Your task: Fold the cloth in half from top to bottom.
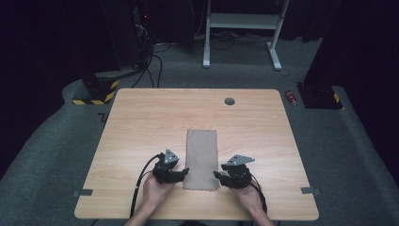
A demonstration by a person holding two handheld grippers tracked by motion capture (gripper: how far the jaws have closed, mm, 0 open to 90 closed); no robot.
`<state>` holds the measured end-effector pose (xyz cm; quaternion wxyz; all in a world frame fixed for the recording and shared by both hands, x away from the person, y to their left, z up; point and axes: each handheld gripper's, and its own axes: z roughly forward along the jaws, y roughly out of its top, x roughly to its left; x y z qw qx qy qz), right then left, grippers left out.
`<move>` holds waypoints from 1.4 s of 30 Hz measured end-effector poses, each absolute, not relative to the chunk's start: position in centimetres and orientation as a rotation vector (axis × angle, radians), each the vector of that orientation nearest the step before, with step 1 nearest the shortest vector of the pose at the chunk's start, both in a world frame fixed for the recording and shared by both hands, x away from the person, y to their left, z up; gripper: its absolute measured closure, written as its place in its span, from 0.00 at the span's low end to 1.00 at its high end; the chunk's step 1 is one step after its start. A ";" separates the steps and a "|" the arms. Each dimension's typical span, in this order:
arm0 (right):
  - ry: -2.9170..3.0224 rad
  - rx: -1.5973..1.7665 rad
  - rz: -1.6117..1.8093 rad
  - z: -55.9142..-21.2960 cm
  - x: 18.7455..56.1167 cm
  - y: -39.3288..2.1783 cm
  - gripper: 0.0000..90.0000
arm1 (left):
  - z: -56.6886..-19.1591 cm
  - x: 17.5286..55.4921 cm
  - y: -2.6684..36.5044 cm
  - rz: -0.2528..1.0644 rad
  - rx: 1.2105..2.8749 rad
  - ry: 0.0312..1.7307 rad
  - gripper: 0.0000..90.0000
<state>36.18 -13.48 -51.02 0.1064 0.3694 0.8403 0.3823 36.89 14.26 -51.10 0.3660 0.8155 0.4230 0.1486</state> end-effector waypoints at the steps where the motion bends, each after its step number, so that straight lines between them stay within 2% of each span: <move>1: 2.484 1.095 1.133 -50.9 36.5 -13.5 0.58 | -51.0 37.4 14.3 0.383 2.097 1.086 0.45; 10: 2.486 1.152 1.196 -50.5 38.1 -13.2 0.59 | -50.2 41.5 15.0 0.334 2.024 1.111 0.49; 19: 2.496 1.179 1.222 -49.5 40.6 -13.1 0.60 | -49.1 43.8 15.3 0.401 2.044 1.161 0.48; 20: 2.511 1.191 1.196 -49.1 41.4 -12.9 0.62 | -48.7 44.7 15.3 0.403 2.010 1.173 0.49; 25: 2.495 1.165 1.155 -48.7 42.8 -12.6 0.65 | -48.5 46.5 14.4 0.418 2.071 1.175 0.50; 33: 2.459 1.203 1.111 -49.7 45.3 -12.6 0.76 | -48.0 48.6 13.3 0.466 2.094 1.153 0.51; 42: 2.399 1.230 1.051 -49.2 47.1 -11.8 0.84 | -49.3 50.6 12.4 0.480 2.117 1.193 0.52</move>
